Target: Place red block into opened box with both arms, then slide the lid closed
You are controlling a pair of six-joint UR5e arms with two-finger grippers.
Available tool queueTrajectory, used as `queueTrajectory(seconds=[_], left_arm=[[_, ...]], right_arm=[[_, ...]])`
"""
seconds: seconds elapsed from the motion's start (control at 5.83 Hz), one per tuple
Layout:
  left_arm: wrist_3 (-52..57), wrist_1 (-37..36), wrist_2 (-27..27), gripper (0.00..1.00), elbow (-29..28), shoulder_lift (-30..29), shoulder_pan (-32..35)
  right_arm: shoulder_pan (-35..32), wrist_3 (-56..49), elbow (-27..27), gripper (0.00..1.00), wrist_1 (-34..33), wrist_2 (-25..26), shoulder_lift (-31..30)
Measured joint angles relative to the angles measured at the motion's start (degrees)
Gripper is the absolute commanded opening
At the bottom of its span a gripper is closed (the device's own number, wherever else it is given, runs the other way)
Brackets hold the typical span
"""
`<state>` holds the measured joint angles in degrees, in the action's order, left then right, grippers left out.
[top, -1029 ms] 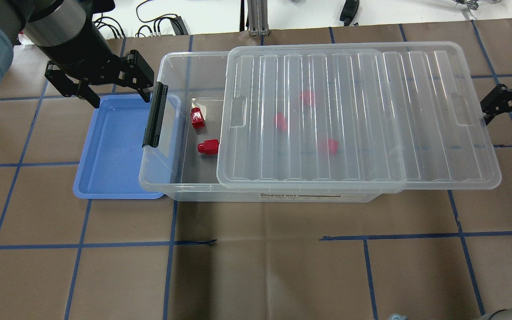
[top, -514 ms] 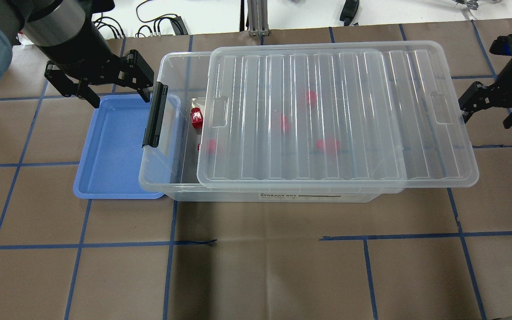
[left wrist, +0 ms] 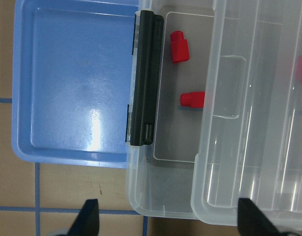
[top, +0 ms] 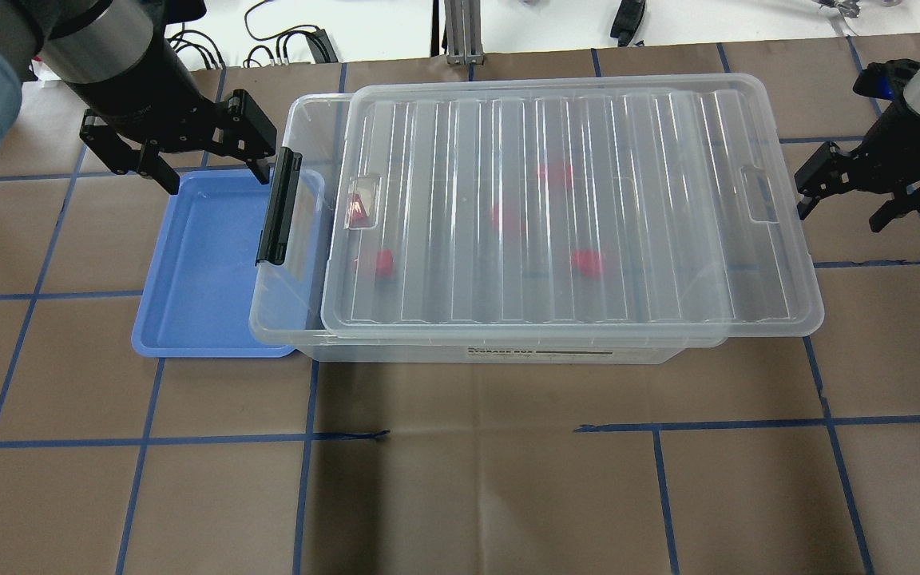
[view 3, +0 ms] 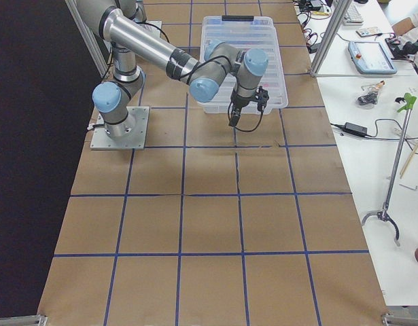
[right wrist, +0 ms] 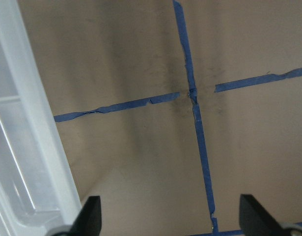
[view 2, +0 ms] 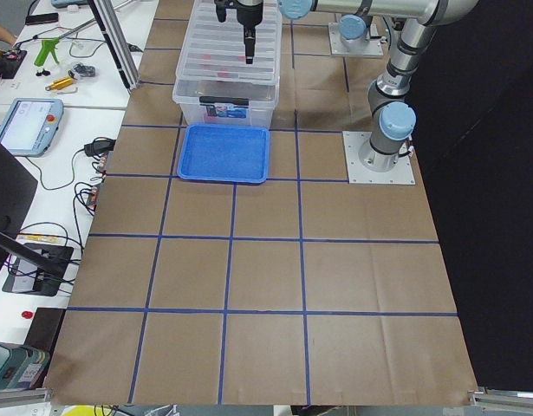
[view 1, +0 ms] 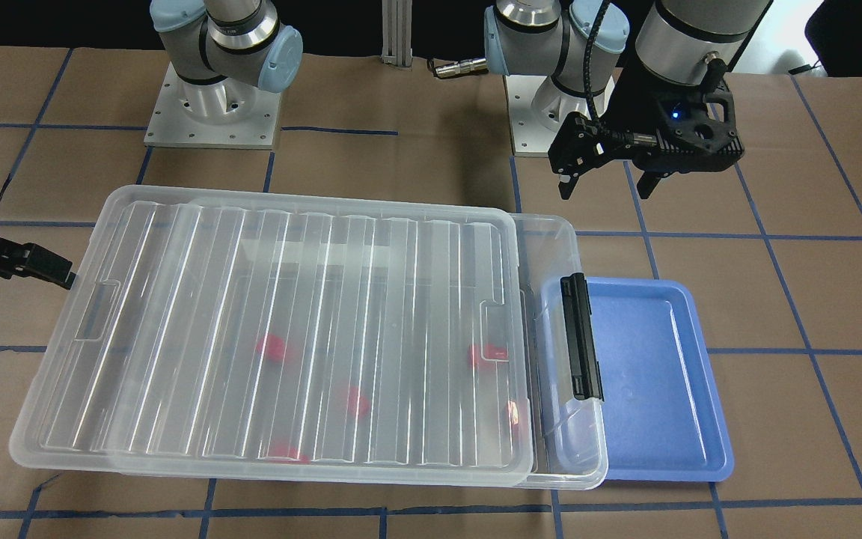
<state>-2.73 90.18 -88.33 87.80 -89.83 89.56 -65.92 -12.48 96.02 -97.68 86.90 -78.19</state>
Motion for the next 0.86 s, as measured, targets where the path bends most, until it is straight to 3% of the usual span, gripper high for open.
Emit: queueTrajectory(seconds=[0.86], left_arm=[[0.0, -0.08, 0.22, 0.98, -0.04, 0.0, 0.07]], right_arm=[[-5.01, 4.09, -0.14, 1.0, 1.52, -1.47, -0.03]])
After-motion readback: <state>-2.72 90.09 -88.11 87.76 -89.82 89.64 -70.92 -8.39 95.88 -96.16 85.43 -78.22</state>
